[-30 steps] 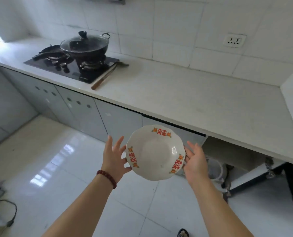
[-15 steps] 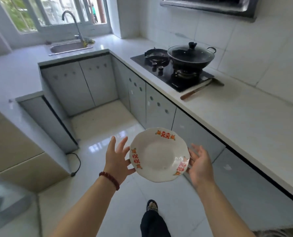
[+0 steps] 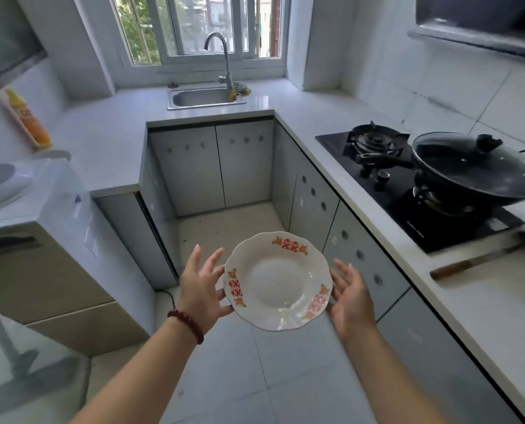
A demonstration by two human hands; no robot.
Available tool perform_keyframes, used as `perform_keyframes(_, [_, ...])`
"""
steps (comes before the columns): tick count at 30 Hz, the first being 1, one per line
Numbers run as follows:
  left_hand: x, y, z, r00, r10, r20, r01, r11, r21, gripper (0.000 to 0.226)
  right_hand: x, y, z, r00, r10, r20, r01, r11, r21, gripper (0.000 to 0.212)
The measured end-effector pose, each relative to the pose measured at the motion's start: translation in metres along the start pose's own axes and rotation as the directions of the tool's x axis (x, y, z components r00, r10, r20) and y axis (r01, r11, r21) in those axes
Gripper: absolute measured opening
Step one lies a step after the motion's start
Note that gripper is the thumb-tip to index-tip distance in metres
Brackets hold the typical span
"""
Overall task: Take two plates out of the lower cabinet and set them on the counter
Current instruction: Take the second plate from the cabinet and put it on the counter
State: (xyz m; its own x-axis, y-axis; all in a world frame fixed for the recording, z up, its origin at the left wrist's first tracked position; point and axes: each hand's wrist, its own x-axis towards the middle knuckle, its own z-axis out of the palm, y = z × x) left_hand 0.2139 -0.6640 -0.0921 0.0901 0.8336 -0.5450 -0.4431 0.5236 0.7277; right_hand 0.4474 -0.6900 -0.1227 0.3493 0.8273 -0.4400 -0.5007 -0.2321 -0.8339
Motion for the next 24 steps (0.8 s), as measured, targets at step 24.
perform_keyframes(24, [0.32, 0.319, -0.068, 0.98, 0.161, -0.113, -0.167, 0.985, -0.04, 0.06, 0.307, -0.049, 0.391, 0.987, -0.021, 0.159, 0.027, 0.999, -0.038, 0.036])
